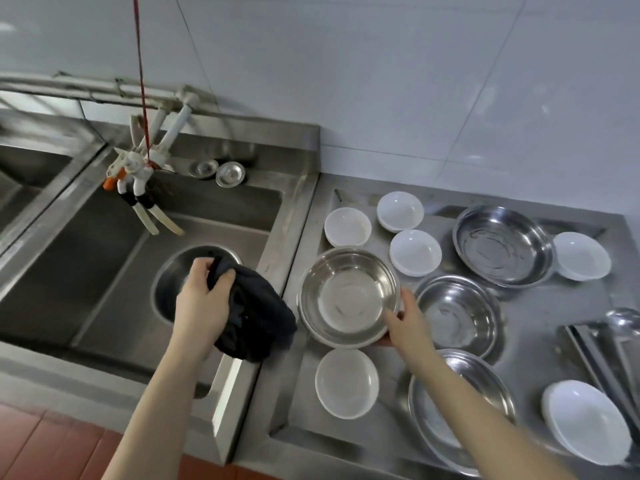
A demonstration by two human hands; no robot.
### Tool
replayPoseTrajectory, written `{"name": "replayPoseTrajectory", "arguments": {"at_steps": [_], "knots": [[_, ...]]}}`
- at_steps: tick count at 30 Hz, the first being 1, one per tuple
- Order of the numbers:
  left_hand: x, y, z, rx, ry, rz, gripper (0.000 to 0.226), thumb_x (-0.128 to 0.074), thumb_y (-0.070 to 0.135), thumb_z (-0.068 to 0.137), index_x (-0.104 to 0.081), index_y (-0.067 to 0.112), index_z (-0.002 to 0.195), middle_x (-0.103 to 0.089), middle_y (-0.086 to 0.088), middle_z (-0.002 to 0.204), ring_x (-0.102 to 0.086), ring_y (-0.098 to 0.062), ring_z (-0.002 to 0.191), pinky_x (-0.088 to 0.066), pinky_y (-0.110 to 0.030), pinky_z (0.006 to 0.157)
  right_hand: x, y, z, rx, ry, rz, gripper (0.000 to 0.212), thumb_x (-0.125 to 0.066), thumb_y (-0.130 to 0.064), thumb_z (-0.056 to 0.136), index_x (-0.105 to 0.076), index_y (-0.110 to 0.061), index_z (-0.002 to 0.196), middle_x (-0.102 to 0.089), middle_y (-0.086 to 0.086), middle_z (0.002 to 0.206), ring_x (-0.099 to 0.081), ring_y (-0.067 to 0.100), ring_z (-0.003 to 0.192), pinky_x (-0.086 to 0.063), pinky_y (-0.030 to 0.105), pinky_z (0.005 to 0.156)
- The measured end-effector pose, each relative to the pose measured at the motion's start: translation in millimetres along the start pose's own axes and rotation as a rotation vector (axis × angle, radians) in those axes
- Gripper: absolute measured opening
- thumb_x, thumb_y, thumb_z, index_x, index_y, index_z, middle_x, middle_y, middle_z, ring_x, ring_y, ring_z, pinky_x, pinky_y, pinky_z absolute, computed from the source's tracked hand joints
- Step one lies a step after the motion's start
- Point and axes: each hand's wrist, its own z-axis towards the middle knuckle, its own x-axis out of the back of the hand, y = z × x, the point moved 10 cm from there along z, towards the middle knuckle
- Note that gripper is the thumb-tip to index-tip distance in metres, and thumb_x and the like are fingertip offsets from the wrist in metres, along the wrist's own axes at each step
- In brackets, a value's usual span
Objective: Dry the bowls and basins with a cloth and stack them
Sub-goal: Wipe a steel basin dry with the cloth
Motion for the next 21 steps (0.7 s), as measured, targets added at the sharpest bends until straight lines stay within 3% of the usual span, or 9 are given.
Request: {"name": "replayPoseTrajectory", "arguments": {"at_steps": [4,7,9,11,13,16,19,21], "knots": [[8.7,72.4,-24.4,-0.152,0.151,-0.164,0.005,-0.053,0.028,0.097,-0.054,0.025,0.102,-0.061,0.011,0.087,-0.059,-0.006,0.083,-0.044,-0.027,0.068,-6.2,-36.7,-35.1,0.04,-0.046,0.05,0.06,-0.057,-0.029,0.079,-0.041,-0.06,0.128,-0.07,0.002,0.101,-0.07,0.028,0.092,-0.059,0.054,0.079],[-27.2,124.7,-51.8,-0.345,0.01,-0.195,0.004,-0.057,0.027,0.095,-0.056,0.029,0.098,-0.065,0.013,0.085,-0.061,-0.003,0.081,-0.048,-0.023,0.073,-9.2,-62.8,-51.4,0.104,-0.081,0.147,0.057,-0.054,-0.01,0.092,-0.044,-0.051,0.13,-0.069,0.011,0.104,-0.071,0.031,0.091,-0.061,0.051,0.07],[-83.6,138.3,-67.2,-0.416,-0.268,-0.003,0.019,-0.057,0.032,0.095,-0.056,0.033,0.114,-0.067,0.014,0.098,-0.062,-0.005,0.091,-0.047,-0.022,0.08,-6.0,-77.2,-56.2,0.144,-0.085,0.225,0.056,-0.049,-0.002,0.095,-0.047,-0.042,0.133,-0.069,0.012,0.105,-0.072,0.031,0.089,-0.062,0.05,0.066],[-136.9,128.5,-79.4,-0.496,-0.508,0.322,0.037,-0.05,0.037,0.098,-0.051,0.026,0.133,-0.066,0.003,0.118,-0.06,-0.016,0.108,-0.043,-0.029,0.092,8.6,-90.9,-58.4,0.189,0.006,0.199,0.053,-0.049,-0.005,0.092,-0.053,-0.048,0.123,-0.071,0.009,0.094,-0.071,0.03,0.084,-0.062,0.05,0.068],[-156.5,117.7,-82.6,-0.573,-0.545,0.492,0.036,-0.045,0.033,0.1,-0.054,0.022,0.133,-0.062,0.002,0.127,-0.055,-0.018,0.118,-0.042,-0.033,0.099,25.1,-101.4,-59.4,0.206,0.072,0.186,0.046,-0.051,-0.013,0.085,-0.057,-0.047,0.114,-0.071,0.009,0.084,-0.07,0.034,0.08,-0.061,0.053,0.07],[-165.0,114.0,-89.7,-0.721,-0.533,0.531,0.034,-0.045,0.025,0.097,-0.059,0.025,0.128,-0.062,0.008,0.126,-0.053,-0.014,0.121,-0.042,-0.035,0.1,44.2,-112.3,-59.1,0.241,0.1,0.197,0.045,-0.052,-0.028,0.072,-0.058,-0.047,0.113,-0.072,0.007,0.082,-0.069,0.035,0.081,-0.059,0.056,0.073],[-184.1,108.5,-97.8,-0.83,-0.625,0.702,0.039,-0.038,0.024,0.1,-0.049,0.026,0.138,-0.046,0.011,0.146,-0.028,-0.01,0.144,-0.036,-0.039,0.107,52.1,-130.1,-64.9,0.299,0.094,0.139,0.045,-0.054,-0.02,0.081,-0.056,-0.05,0.115,-0.07,0.004,0.076,-0.069,0.03,0.078,-0.06,0.05,0.074],[-192.9,108.8,-98.0,-0.866,-0.668,0.798,0.039,-0.034,0.027,0.103,-0.044,0.027,0.14,-0.028,0.013,0.157,-0.012,-0.008,0.149,-0.032,-0.043,0.111,52.9,-135.2,-67.3,0.324,0.075,0.123,0.043,-0.053,-0.016,0.084,-0.058,-0.049,0.111,-0.068,0.006,0.074,-0.068,0.031,0.076,-0.059,0.05,0.075]]}}
